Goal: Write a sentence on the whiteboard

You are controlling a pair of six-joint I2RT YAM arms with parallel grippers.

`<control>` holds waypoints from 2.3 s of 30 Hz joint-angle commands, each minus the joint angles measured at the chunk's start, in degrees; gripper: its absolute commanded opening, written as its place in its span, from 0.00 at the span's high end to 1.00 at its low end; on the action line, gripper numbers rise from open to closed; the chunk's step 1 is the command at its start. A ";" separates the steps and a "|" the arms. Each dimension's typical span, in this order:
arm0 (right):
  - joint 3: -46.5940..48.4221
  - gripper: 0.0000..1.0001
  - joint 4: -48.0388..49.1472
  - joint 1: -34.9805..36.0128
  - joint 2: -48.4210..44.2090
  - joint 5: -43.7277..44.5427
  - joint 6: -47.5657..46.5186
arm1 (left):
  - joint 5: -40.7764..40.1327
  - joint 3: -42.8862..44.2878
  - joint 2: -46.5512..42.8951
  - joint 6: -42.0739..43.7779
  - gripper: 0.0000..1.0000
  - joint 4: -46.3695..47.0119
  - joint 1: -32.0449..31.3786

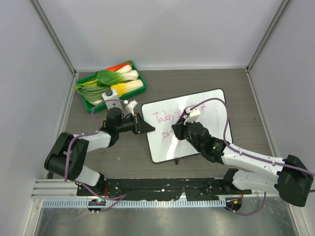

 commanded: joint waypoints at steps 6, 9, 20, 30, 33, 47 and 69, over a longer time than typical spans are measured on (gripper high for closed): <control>0.84 0.99 -2.24 -1.18 -0.74 3.71 -1.53 | -10.47 -0.10 1.93 8.89 1.00 -4.64 0.32; 0.58 0.99 -2.59 -1.18 -1.36 2.05 -1.44 | -10.38 -0.01 2.02 8.89 1.00 -4.64 0.41; 1.27 0.99 -2.16 -1.18 -5.23 -1.03 -0.92 | -10.30 -0.01 2.02 8.97 1.00 -4.64 0.41; 2.34 0.99 -1.19 -1.45 -2.77 1.25 -1.80 | -10.30 -0.01 2.11 8.97 1.00 -4.64 0.40; 2.16 0.99 -1.10 -1.45 -1.89 0.90 -2.06 | -10.38 -0.01 2.02 9.06 1.00 -4.64 0.32; 1.01 0.98 -2.59 -1.36 -1.01 -1.30 -2.15 | -10.38 0.25 2.37 8.97 1.00 -4.73 0.49; -1.27 0.99 -6.55 -1.45 -3.56 3.35 -1.62 | -10.30 0.61 2.90 8.97 1.00 -4.99 0.41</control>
